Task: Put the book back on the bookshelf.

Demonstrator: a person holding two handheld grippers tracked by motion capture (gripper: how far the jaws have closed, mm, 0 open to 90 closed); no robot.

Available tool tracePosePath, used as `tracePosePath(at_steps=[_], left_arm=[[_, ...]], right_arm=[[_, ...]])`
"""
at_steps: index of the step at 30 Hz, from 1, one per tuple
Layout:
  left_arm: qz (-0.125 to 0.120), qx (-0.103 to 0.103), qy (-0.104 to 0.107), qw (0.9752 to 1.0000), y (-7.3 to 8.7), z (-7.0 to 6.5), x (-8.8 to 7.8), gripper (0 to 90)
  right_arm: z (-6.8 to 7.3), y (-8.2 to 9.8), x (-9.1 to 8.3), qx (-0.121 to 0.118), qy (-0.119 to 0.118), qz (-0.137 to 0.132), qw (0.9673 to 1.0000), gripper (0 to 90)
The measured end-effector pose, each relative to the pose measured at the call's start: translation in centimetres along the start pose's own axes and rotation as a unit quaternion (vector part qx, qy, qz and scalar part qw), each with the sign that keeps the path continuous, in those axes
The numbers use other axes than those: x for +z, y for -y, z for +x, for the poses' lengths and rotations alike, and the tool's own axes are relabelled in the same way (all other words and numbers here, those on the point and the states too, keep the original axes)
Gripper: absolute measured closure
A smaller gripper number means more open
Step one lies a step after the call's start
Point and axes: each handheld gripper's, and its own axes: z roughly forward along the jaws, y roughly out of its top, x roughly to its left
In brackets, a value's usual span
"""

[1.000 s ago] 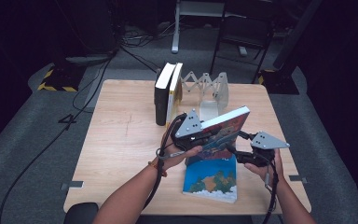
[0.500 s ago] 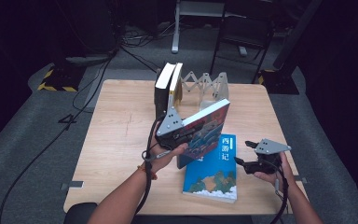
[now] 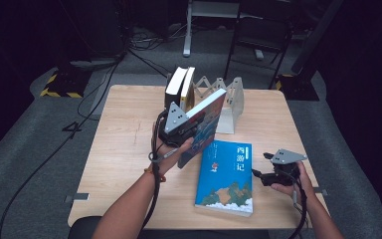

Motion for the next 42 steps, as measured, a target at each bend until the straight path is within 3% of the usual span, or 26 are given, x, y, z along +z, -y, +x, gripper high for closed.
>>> tracePosePath(at_steps=[5,11,15,20,24,33,42], left_arm=[[0.009,0.007,-0.037,0.9992,-0.7,0.4,1.6,73.4],[0.019,-0.007,-0.056,0.9982,-0.8,0.6,3.4,73.3],[0.032,-0.005,-0.077,0.9965,-0.7,0.8,4.9,73.3],[0.036,-0.013,-0.087,0.9955,-0.8,1.5,6.0,73.3],[0.043,-0.017,-0.097,0.9942,-1.0,1.9,7.3,73.3],[0.045,-0.027,-0.114,0.9921,-1.3,2.1,9.8,73.3],[0.056,-0.024,-0.133,0.9892,-1.3,2.7,12.1,73.3]], right_arm=[[0.3,0.2,0.5,-0.008,0.002,0.012,0.9999,23.7],[0.4,0.4,0.8,-0.009,0.001,0.019,0.9998,24.2],[0.5,0.6,0.7,-0.012,-0.006,0.009,0.9999,26.1],[0.5,0.7,0.7,-0.011,-0.006,0.008,0.9999,25.7],[0.5,0.7,0.8,-0.008,-0.021,0.003,0.9997,19.4],[0.9,0.9,1.2,-0.007,-0.037,-0.003,0.9993,19.0],[1.3,1.0,1.6,-0.006,-0.050,-0.013,0.9986,18.8]])
